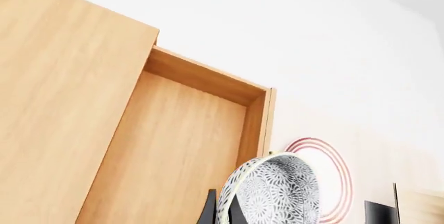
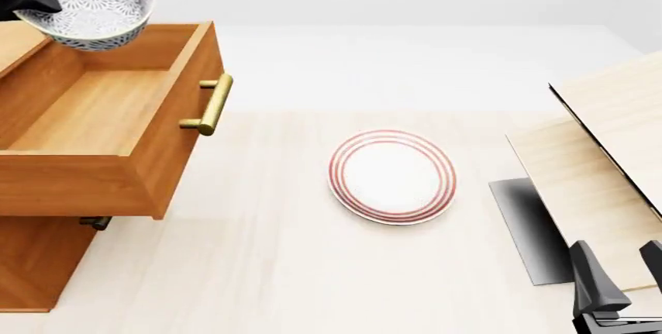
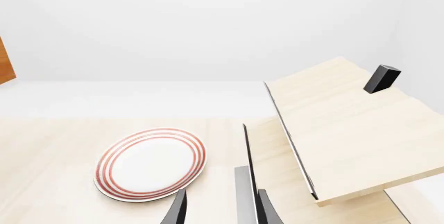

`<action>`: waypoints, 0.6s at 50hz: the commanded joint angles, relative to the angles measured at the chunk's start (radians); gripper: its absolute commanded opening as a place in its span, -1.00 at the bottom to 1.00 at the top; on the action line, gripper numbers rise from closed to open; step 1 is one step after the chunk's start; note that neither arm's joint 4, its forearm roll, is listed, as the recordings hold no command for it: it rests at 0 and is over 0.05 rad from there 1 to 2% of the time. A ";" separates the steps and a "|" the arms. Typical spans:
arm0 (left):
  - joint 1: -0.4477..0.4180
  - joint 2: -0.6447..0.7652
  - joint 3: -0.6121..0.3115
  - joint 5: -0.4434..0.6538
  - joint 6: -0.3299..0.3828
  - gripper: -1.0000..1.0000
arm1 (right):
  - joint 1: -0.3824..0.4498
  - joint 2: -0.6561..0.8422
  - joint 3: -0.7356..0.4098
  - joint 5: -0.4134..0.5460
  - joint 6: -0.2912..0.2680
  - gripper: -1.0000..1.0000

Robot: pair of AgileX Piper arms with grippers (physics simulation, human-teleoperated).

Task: Open the top drawer of the cabinet and put the bowl in it.

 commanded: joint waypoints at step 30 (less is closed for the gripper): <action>0.099 -0.005 0.176 -0.152 -0.008 -1.00 | -0.001 -0.002 0.001 0.001 0.000 1.00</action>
